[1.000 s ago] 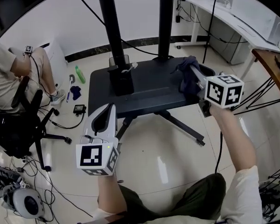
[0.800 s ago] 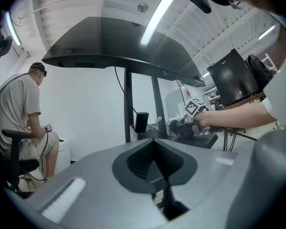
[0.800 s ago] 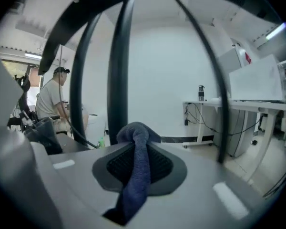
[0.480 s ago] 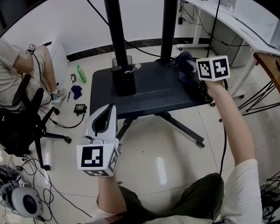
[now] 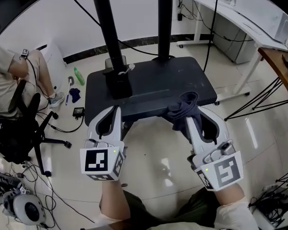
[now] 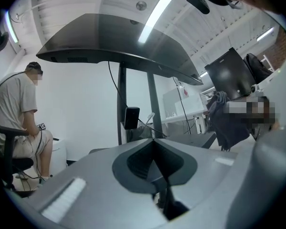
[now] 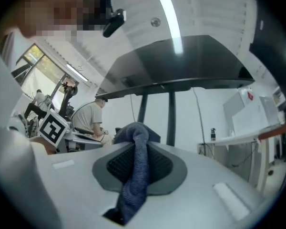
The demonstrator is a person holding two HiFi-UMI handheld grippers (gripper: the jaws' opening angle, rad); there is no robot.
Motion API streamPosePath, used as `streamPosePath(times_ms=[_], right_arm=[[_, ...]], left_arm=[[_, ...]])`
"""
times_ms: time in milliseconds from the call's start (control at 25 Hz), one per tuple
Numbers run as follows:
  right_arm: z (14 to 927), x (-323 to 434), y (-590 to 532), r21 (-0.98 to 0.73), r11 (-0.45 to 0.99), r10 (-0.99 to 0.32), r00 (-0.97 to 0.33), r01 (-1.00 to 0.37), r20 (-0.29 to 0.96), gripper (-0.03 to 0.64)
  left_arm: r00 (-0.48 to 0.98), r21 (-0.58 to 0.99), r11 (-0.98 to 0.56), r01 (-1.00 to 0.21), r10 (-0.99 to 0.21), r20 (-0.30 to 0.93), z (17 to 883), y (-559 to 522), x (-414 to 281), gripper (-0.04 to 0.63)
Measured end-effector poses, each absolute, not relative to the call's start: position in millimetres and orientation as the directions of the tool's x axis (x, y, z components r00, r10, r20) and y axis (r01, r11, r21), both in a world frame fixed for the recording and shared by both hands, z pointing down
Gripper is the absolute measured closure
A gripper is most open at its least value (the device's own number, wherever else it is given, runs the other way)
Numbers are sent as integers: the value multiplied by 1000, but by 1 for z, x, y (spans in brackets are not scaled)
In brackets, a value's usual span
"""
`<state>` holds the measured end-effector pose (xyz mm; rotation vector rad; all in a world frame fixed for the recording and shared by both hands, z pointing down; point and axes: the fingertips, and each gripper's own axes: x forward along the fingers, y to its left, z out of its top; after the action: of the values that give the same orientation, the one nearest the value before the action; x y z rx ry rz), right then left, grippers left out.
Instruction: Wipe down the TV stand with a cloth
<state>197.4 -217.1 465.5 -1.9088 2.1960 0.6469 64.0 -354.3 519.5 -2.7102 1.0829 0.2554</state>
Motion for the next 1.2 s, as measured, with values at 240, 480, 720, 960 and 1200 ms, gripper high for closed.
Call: streamPosePath(times_ms=[240, 480, 720, 960, 1200], right_arm=[[471, 122, -245, 190, 292, -829, -347, -937, -437, 563], [516, 85, -285, 171, 344, -795, -383, -923, -470, 563], [758, 63, -399, 256, 294, -954, -301, -921, 15, 563], [758, 121, -537, 280, 154, -941, -227, -947, -250, 565], [732, 149, -588, 290, 110, -953, -183, -951, -240, 563]], left_arm=[[618, -163, -596, -786, -754, -224, 524, -358, 19, 485], [516, -195, -482, -854, -833, -200, 543, -389, -45, 485], [482, -155, -459, -875, -855, -190, 549, -401, -77, 485], [533, -166, -509, -844, -829, -166, 561, -409, -66, 485], [541, -161, -519, -839, -827, -150, 568, -412, -62, 485]])
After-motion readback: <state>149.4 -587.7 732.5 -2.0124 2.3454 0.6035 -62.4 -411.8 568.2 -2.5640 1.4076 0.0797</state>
